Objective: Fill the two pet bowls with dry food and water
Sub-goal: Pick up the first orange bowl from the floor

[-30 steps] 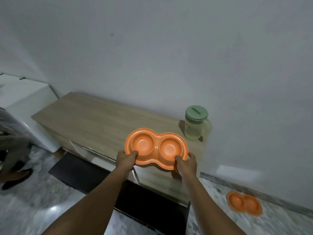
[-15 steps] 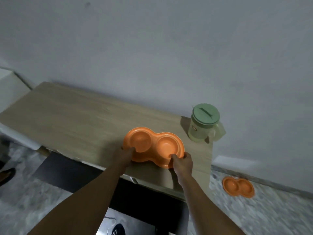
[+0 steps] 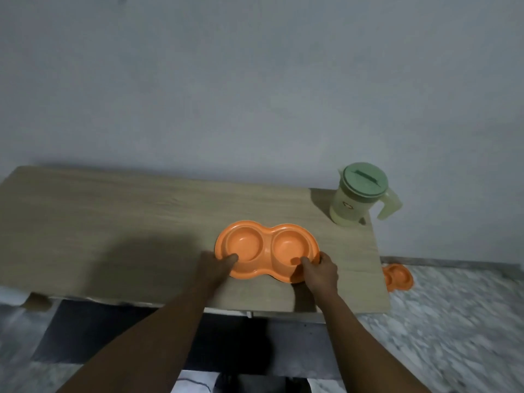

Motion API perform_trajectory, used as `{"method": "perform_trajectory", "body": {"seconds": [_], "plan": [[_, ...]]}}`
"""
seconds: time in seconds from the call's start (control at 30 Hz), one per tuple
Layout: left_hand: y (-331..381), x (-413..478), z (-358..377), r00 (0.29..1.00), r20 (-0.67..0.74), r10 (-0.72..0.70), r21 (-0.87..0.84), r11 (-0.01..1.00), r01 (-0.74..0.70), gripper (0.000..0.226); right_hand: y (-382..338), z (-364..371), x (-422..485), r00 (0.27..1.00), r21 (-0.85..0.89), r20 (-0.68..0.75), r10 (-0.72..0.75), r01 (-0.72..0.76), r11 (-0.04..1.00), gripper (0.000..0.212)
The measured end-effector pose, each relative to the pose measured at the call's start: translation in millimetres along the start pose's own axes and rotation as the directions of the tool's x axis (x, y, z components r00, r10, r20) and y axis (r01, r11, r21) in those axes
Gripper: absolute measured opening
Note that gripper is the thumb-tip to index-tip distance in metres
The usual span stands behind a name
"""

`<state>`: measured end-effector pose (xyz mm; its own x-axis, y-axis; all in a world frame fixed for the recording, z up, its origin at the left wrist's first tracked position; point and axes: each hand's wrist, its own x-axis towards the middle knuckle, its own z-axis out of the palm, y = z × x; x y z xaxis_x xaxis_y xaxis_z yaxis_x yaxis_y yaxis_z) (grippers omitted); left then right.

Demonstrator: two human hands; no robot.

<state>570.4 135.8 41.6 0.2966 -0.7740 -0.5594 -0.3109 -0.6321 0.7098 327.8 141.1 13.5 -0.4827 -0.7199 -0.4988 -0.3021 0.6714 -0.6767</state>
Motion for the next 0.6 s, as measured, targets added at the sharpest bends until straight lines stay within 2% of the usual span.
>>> {"method": "perform_trajectory", "body": {"seconds": [0.27,0.33,0.4,0.47,0.53,0.6], "plan": [[-17.6,10.1,-31.5,0.994,0.085,0.072,0.032,0.997,-0.075,0.032,-9.9,22.4,-24.4,0.995,0.026,-0.094,0.017,-0.014,1.000,0.061],[-22.7,14.2,-34.4,0.994,0.087,0.062,0.061,0.996,-0.067,0.056,-11.5,24.6,-28.8,0.990,0.049,-0.138,0.020,-0.013,0.999,0.062],[-29.8,18.0,-33.5,0.996,0.067,0.051,0.102,0.993,-0.058,0.099,-10.9,24.4,-39.7,0.977,0.086,-0.213,0.034,-0.016,0.996,0.071],[-34.7,13.9,-31.2,0.996,0.015,0.088,0.241,0.966,-0.089,0.115,-2.1,24.6,-53.0,0.933,0.150,-0.338,0.125,-0.078,0.986,0.076],[-41.7,5.3,-33.5,0.978,-0.026,0.209,0.481,0.860,-0.171,0.112,15.8,29.5,-69.2,0.846,0.286,-0.446,0.293,-0.176,0.942,0.085],[-54.2,1.9,-35.9,0.954,0.027,0.298,0.619,0.744,-0.250,0.120,35.7,39.4,-81.4,0.782,0.436,-0.417,0.463,-0.275,0.857,0.097]]}}
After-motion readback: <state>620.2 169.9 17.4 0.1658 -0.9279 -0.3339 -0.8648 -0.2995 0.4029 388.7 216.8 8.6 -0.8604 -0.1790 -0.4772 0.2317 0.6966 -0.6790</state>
